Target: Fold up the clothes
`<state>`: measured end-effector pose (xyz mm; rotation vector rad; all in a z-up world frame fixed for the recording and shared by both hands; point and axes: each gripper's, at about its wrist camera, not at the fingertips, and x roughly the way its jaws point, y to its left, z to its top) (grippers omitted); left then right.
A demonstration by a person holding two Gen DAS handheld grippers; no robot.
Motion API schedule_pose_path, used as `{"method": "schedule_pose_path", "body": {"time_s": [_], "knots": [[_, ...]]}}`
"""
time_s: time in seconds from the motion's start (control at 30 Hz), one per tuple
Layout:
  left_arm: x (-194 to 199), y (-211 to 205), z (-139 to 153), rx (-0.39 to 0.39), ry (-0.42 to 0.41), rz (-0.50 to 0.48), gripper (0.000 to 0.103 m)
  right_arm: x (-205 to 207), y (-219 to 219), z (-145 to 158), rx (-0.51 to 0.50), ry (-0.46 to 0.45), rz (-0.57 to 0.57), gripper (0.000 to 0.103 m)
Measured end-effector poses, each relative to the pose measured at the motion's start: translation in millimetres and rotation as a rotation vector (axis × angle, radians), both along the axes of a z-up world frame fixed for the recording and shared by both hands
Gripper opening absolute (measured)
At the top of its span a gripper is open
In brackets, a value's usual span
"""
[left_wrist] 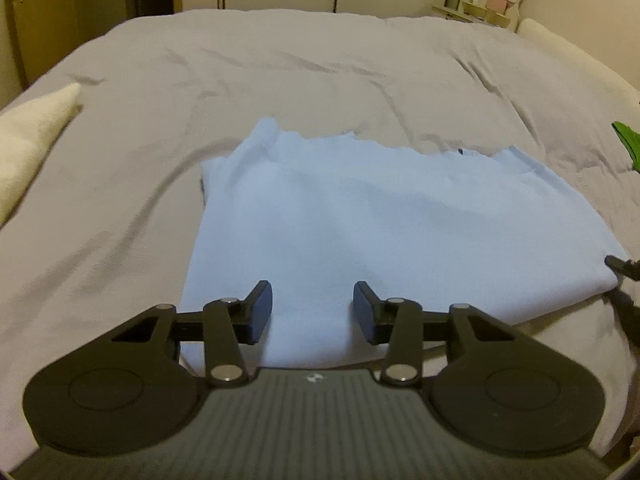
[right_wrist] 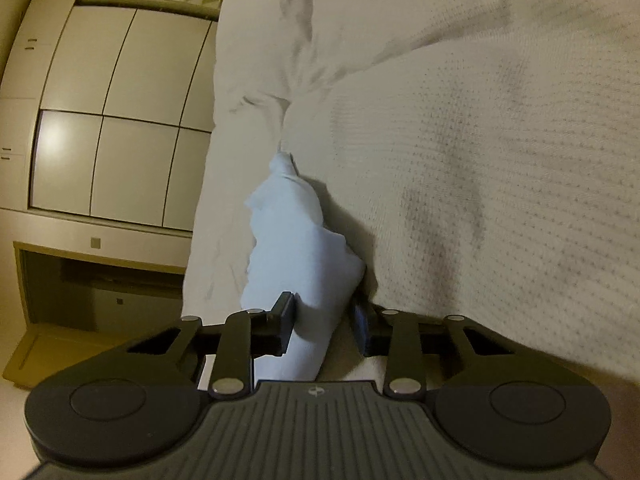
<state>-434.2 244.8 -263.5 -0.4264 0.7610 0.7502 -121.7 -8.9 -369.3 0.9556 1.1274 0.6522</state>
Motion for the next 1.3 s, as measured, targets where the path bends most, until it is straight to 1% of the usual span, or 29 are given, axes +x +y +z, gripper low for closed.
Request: {"method": "schedule_pose_path", "body": {"time_s": [0.07, 0.13, 0.2, 0.23, 0.27, 0.3, 0.33, 0.37, 0.4, 0.47, 0.5, 0.53, 0.57, 0.6, 0.67, 0.7, 0.8, 0.83, 0.9, 0.97, 1.0, 1.03, 1.1, 1.17, 1.2, 1.23, 1.27, 1.3], "knots": [[-0.3, 7.9, -9.4, -0.026, -0.007, -0.003, 0.040, -0.6, 4.8, 4.5, -0.041, -0.038, 0.013, 0.025], [-1.1, 12.5, -13.0, -0.035, -0.008, -0.015, 0.041, -2.0, 10.4, 12.3, -0.110, -0.091, 0.039, 0.017], [-2.2, 15.6, -12.9, -0.040, -0.006, -0.028, 0.040, -5.2, 18.7, 23.7, -0.183, -0.142, 0.062, 0.013], [-3.1, 15.5, -10.0, -0.040, -0.003, -0.032, 0.036, -7.1, 22.7, 30.3, -0.216, -0.165, 0.070, 0.012], [-5.2, 14.5, -6.9, -0.040, -0.006, -0.035, 0.034, -8.8, 26.1, 36.1, -0.240, -0.186, 0.077, 0.012], [-7.5, 13.4, -3.7, -0.040, -0.010, -0.038, 0.033, -9.3, 28.1, 39.6, -0.253, -0.191, 0.080, 0.012], [-10.4, 12.2, -1.8, -0.041, -0.017, -0.039, 0.033, -8.5, 27.2, 39.5, -0.246, -0.167, 0.074, 0.015], [-13.2, 11.1, -2.0, -0.040, -0.020, -0.039, 0.034, -7.7, 26.3, 39.4, -0.238, -0.144, 0.067, 0.021], [-15.4, 10.3, -3.9, -0.037, -0.017, -0.037, 0.034, -5.9, 24.6, 37.4, -0.219, -0.112, 0.053, 0.029], [-20.0, 10.0, -9.2, -0.032, -0.021, -0.029, 0.034, -2.3, 16.4, 24.8, -0.138, -0.032, 0.009, 0.029], [-22.3, 10.6, -10.7, -0.038, -0.030, -0.026, 0.034, -1.4, 13.2, 19.6, -0.111, -0.008, 0.000, 0.028], [-24.0, 11.4, -10.8, -0.045, -0.039, -0.022, 0.034, -0.9, 13.1, 18.1, -0.119, -0.011, 0.008, 0.017], [-24.7, 12.2, -9.9, -0.051, -0.046, -0.020, 0.034, -1.8, 14.8, 19.6, -0.148, -0.032, 0.014, 0.015], [-26.1, 13.8, -7.7, -0.059, -0.055, -0.018, 0.034, -4.6, 19.0, 26.1, -0.187, -0.073, 0.022, 0.012], [-30.8, 17.2, -2.7, -0.079, -0.083, -0.011, 0.032, -15.6, 33.1, 50.6, -0.294, -0.209, 0.041, 0.010], [-35.3, 19.3, -0.8, -0.091, -0.100, -0.006, 0.031, -24.7, 42.9, 64.8, -0.351, -0.303, 0.058, 0.010], [-48.3, 25.3, 1.4, -0.129, -0.141, 0.015, 0.027, -74.2, 88.5, 116.8, -0.539, -0.740, 0.151, 0.009], [-53.1, 26.6, 1.1, -0.146, -0.159, 0.022, 0.025, -94.8, 104.1, 127.9, -0.574, -0.879, 0.196, 0.009], [-63.0, 28.8, 0.1, -0.181, -0.196, 0.036, 0.025, -141.1, 134.8, 138.7, -0.619, -1.127, 0.315, 0.009], [-72.0, 28.3, 0.4, -0.200, -0.230, 0.048, 0.025, -187.1, 162.1, 135.9, -0.638, -1.316, 0.454, 0.009], [-75.9, 28.5, 0.9, -0.211, -0.247, 0.054, 0.025, -208.7, 174.8, 132.7, -0.641, -1.396, 0.521, 0.009], [-79.8, 28.7, 1.3, -0.224, -0.264, 0.061, 0.025, -227.3, 185.5, 124.7, -0.639, -1.447, 0.588, 0.010], [-87.9, 30.2, 1.4, -0.251, -0.299, 0.074, 0.025, -261.1, 206.3, 98.7, -0.665, -1.535, 0.742, 0.011], [-95.4, 33.6, -0.3, -0.283, -0.331, 0.087, 0.025, -284.3, 220.0, 70.4, -0.697, -1.558, 0.885, 0.019], [-97.5, 35.1, -1.3, -0.300, -0.345, 0.088, 0.025, -294.4, 224.2, 58.0, -0.718, -1.576, 0.939, 0.025], [-99.4, 36.6, -2.2, -0.317, -0.358, 0.088, 0.025, -302.6, 223.3, 49.7, -0.739, -1.624, 0.939, 0.031], [-101.3, 38.0, -3.1, -0.333, -0.372, 0.088, 0.025, -307.0, 220.5, 46.5, -0.751, -1.662, 0.931, 0.031], [-101.9, 39.6, -3.5, -0.346, -0.385, 0.088, 0.025, -306.2, 217.7, 47.8, -0.742, -1.667, 0.936, 0.033]]}}
